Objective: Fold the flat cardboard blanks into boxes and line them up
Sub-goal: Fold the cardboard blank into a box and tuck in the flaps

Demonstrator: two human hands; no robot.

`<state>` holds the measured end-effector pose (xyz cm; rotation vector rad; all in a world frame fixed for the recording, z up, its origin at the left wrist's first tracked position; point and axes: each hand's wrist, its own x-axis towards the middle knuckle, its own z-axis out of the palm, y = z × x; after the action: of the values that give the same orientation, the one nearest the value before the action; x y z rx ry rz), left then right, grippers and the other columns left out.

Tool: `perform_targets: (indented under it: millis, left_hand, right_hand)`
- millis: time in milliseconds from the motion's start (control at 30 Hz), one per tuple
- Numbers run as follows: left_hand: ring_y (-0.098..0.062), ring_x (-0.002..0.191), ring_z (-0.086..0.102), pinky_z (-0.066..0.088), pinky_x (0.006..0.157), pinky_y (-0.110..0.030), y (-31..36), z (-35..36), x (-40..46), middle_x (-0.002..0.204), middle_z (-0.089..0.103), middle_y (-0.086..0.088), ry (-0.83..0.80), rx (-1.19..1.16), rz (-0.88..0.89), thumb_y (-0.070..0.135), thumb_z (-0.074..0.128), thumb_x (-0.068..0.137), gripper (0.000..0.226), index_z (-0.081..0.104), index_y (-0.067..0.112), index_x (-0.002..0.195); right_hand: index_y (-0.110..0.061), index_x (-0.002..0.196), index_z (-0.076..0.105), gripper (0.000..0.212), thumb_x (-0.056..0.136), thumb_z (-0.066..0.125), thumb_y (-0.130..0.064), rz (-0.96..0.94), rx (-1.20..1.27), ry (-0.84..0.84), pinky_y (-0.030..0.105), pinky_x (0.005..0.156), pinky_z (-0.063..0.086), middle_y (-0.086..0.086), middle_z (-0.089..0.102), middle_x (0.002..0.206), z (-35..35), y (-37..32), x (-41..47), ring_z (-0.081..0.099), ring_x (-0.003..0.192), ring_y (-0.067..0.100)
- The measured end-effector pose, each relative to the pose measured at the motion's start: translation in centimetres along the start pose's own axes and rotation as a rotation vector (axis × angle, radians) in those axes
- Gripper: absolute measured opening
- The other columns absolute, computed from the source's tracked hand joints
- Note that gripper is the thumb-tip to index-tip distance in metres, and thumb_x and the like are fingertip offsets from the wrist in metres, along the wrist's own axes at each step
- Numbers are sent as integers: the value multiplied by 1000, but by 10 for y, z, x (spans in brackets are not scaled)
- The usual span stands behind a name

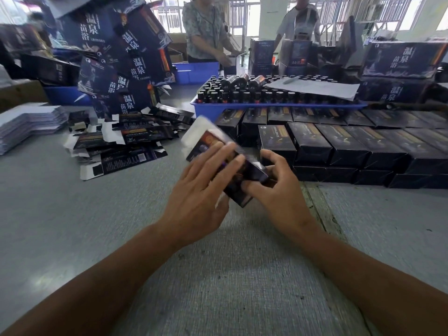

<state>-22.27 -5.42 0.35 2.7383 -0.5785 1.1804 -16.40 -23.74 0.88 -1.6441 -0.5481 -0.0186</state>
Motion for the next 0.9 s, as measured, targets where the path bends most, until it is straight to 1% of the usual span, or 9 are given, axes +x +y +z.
perform_targets:
  millis: [67,133,200,267,333,433,600,767,900]
  left_hand:
    - [-32,148,30,35,115,-52,0,-2,0,159,31,-18,75,-38,-196,13,74,85,79,31,11,151]
    - [-24,144,36,38,112,-44,0,-5,2,157,33,-11,142,-171,-459,29,68,94,72,31,13,153]
    - [-7,133,47,44,103,-29,-1,-11,6,151,42,2,139,-453,-699,52,57,92,77,26,22,156]
    - [1,123,56,50,92,-15,-4,-13,9,146,52,6,98,-792,-826,56,56,89,80,23,31,157]
    - [-3,121,61,55,91,-18,-4,-11,8,137,62,5,80,-951,-808,43,57,95,69,27,30,157]
    - [-10,115,66,58,86,-25,0,-9,8,124,68,7,113,-968,-725,25,61,99,57,38,27,151]
    - [-17,105,70,62,82,-38,1,-10,7,118,69,4,111,-975,-733,34,79,78,74,46,32,144]
    - [-13,103,70,62,82,-38,2,-13,7,119,67,7,107,-901,-691,44,82,71,73,44,42,134]
    - [-10,104,69,61,79,-34,5,-18,7,121,65,13,118,-808,-609,51,74,75,67,38,65,129]
  right_hand:
    - [-27,127,55,62,69,76,-26,48,23,4,10,65,50,-12,69,95,-4,2,4,66,85,-4]
    - [-25,111,61,47,69,79,-16,82,39,-24,10,63,50,-18,71,91,-6,6,6,67,81,-2]
    - [-25,103,64,41,67,79,-13,100,45,-65,8,61,49,-19,72,89,-6,9,6,67,80,-4]
    - [-26,101,64,42,62,79,-17,120,32,-124,8,59,48,-18,72,88,-4,10,6,67,79,-4]
    - [-29,105,63,46,65,82,-17,146,8,-206,8,62,49,-19,73,92,-3,12,5,68,83,-5]
    - [-31,123,58,56,75,83,-20,128,-34,-218,10,72,52,-16,72,104,-2,10,4,66,96,-7]
    - [-28,144,48,60,90,73,-33,-28,9,-60,12,87,53,-17,66,121,-9,-4,8,61,112,-7]
    - [-33,138,51,49,93,70,-25,-88,47,-75,8,77,52,-16,65,123,-11,-9,9,62,112,-6]
    - [-52,133,46,52,95,67,-23,-140,3,-90,10,76,53,-18,65,119,-10,-12,7,62,111,-4]
